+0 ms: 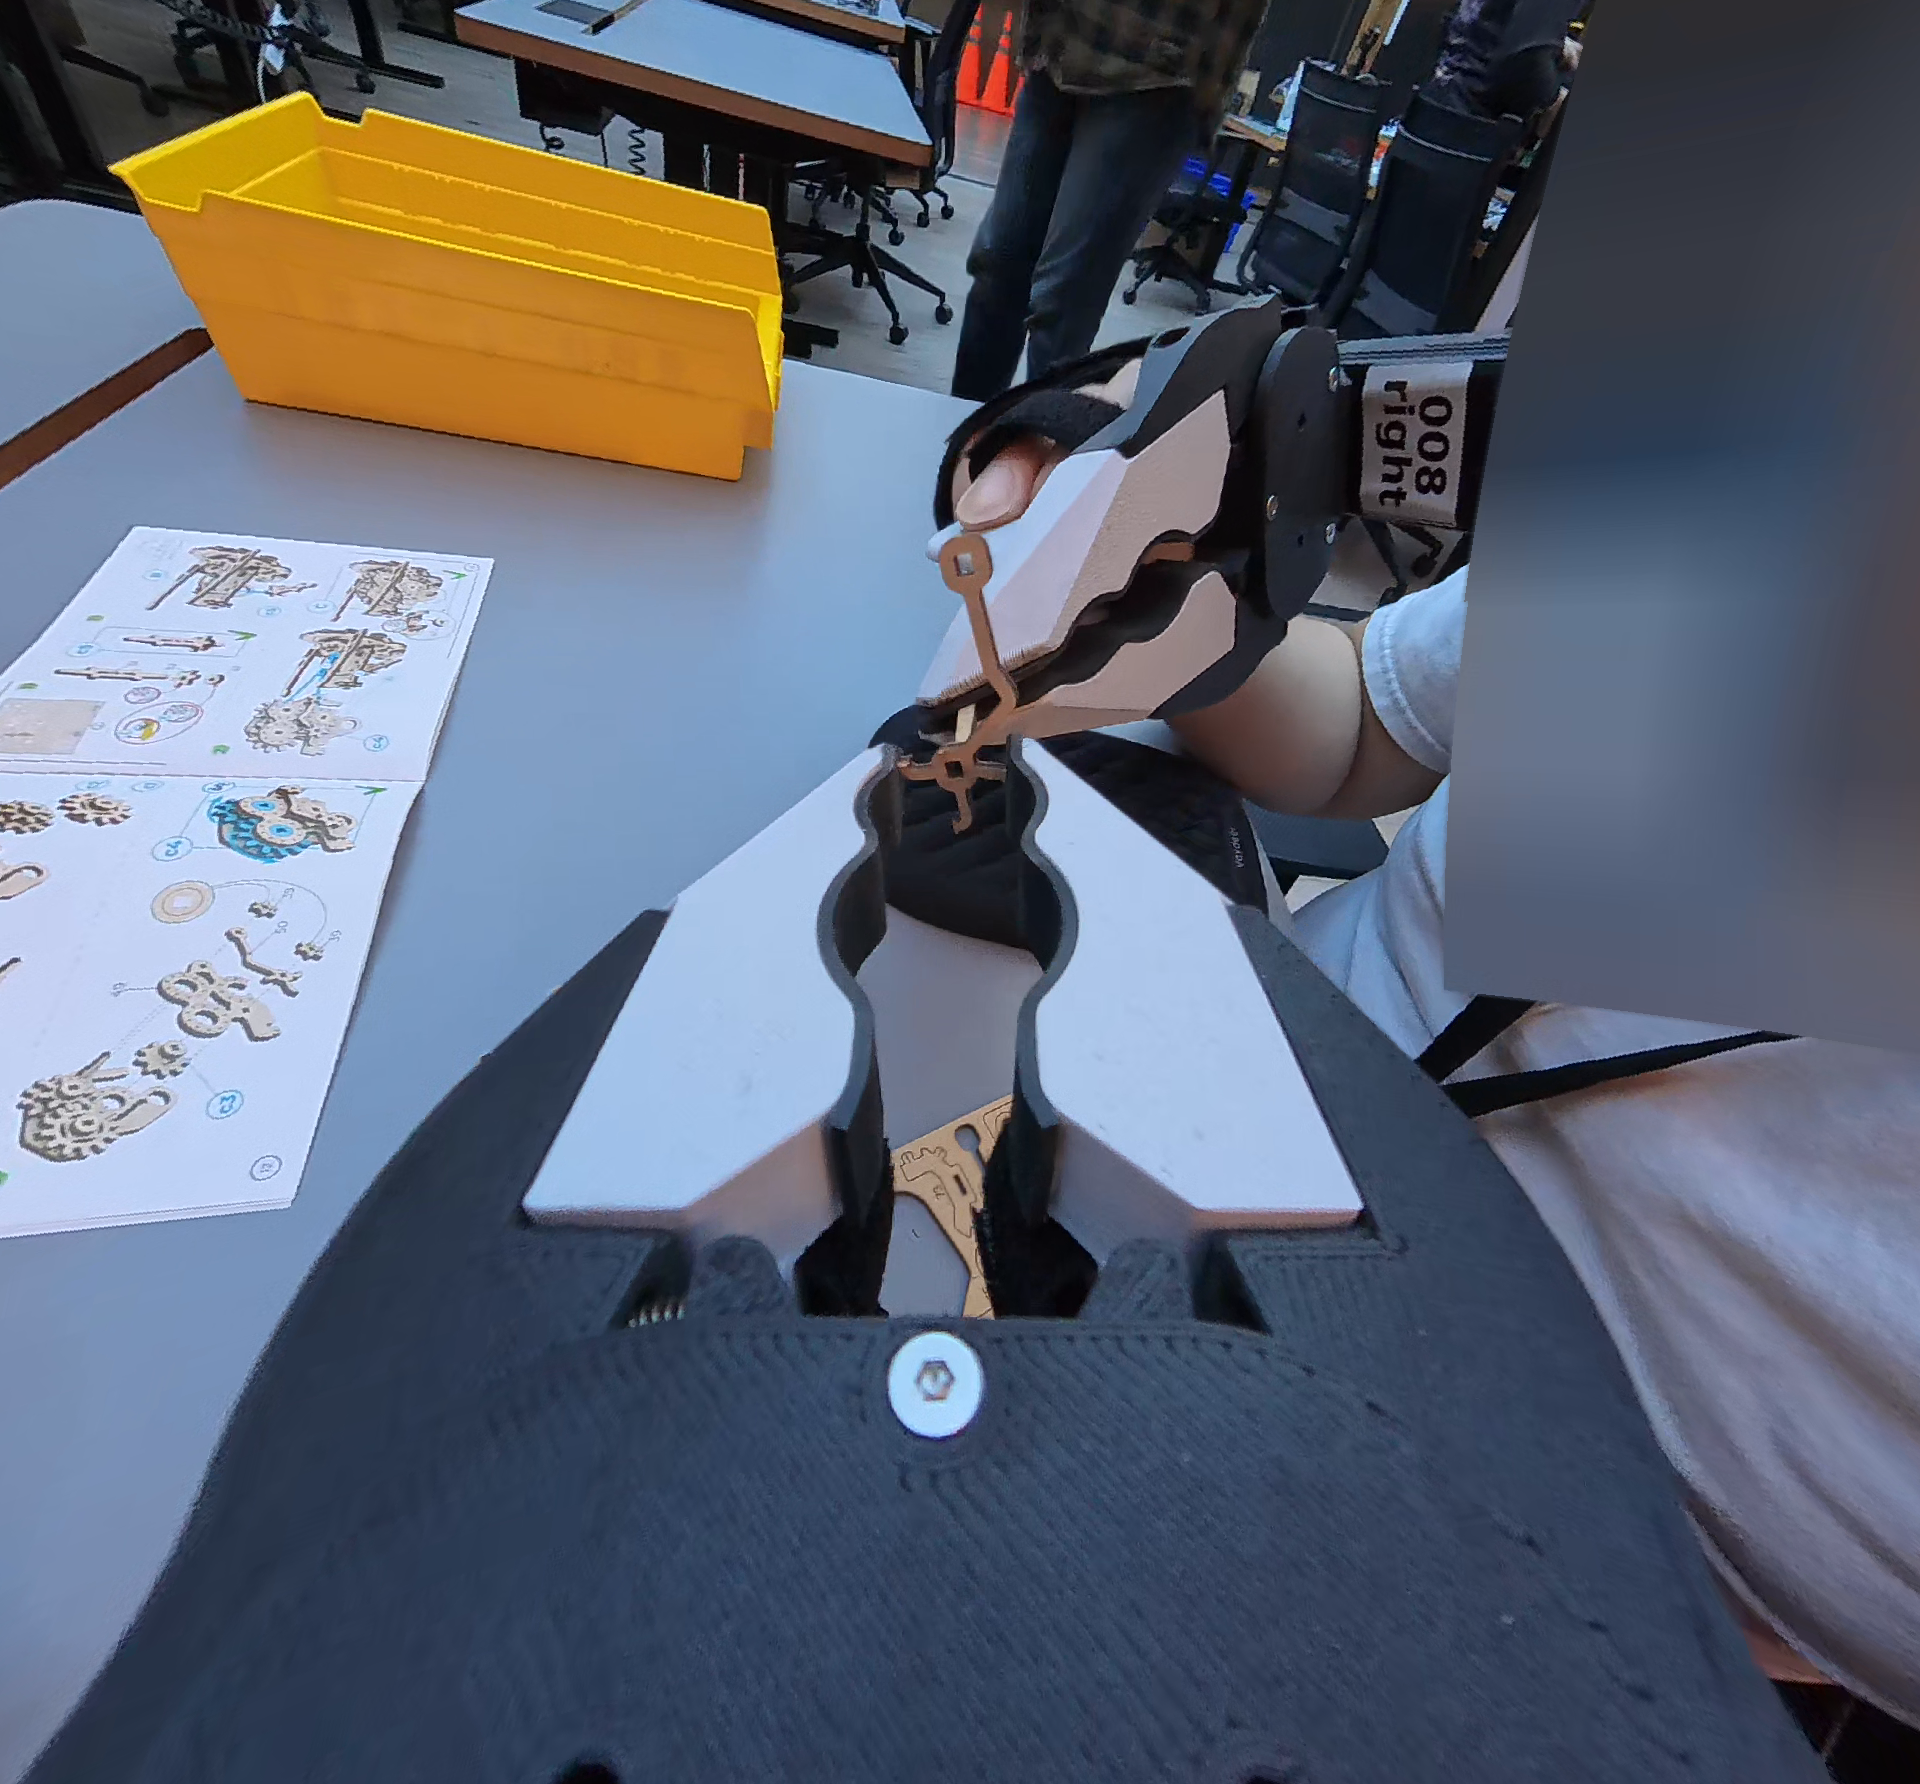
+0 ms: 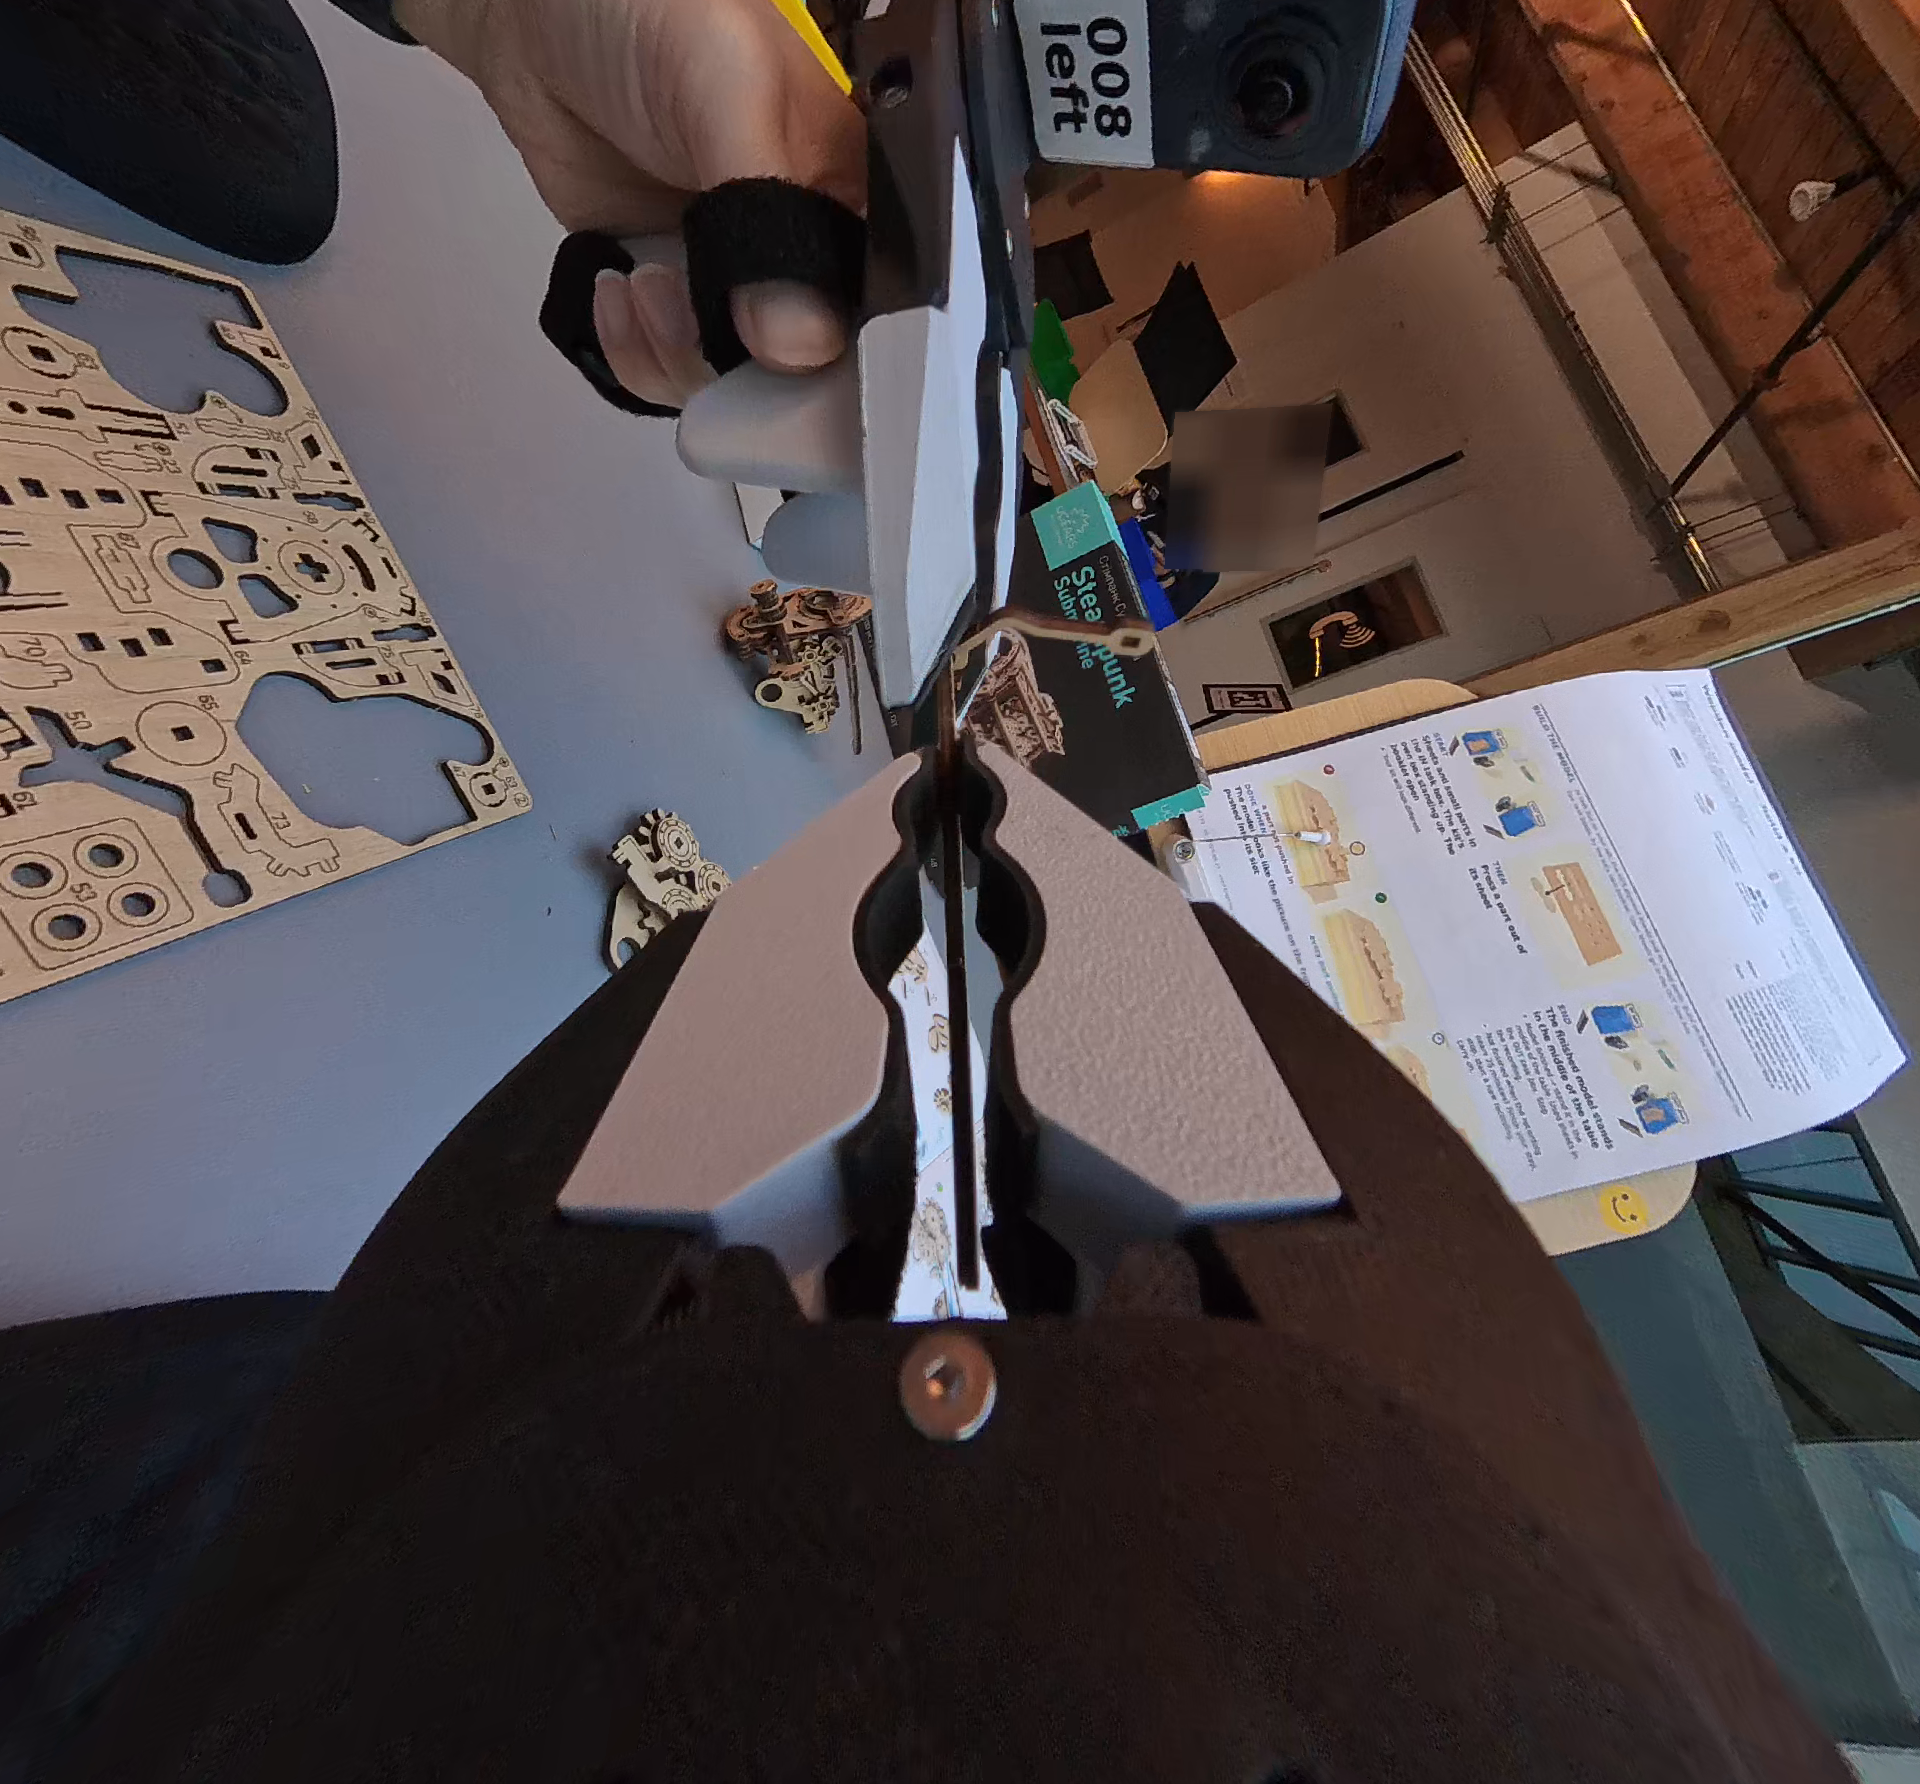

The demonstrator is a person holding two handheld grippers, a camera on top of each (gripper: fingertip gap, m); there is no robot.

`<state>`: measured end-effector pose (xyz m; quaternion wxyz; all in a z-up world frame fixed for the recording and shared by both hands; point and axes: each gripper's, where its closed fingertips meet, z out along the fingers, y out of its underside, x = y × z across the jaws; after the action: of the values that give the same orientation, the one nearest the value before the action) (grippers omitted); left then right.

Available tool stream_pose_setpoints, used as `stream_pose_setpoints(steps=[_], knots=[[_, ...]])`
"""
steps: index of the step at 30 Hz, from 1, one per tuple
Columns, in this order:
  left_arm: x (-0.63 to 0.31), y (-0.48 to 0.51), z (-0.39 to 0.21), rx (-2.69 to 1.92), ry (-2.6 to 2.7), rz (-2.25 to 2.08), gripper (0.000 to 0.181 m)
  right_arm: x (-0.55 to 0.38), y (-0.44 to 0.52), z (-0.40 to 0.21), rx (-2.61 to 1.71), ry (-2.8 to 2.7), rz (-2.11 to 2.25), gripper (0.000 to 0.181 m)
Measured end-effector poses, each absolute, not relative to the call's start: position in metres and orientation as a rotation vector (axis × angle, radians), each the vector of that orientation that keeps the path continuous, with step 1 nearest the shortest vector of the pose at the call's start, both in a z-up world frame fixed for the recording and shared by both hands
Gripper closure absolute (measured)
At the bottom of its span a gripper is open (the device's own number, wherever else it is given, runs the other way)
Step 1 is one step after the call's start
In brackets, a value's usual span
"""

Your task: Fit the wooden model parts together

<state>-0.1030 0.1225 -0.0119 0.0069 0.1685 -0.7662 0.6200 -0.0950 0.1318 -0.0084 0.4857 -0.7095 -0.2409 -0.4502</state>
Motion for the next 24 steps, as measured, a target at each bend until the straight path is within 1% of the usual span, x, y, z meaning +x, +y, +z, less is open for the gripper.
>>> stream_pose_setpoints(steps=[15,24], knots=[[-0.097,0.122,-0.011,0.622,-2.276,1.949,0.164,-0.087,0.136,-0.009,-1.751,-0.502,-1.111,0.181],[-0.091,0.127,-0.018,0.704,-2.355,1.891,0.164,-0.089,0.139,-0.013,-1.768,-0.518,-1.107,0.18]])
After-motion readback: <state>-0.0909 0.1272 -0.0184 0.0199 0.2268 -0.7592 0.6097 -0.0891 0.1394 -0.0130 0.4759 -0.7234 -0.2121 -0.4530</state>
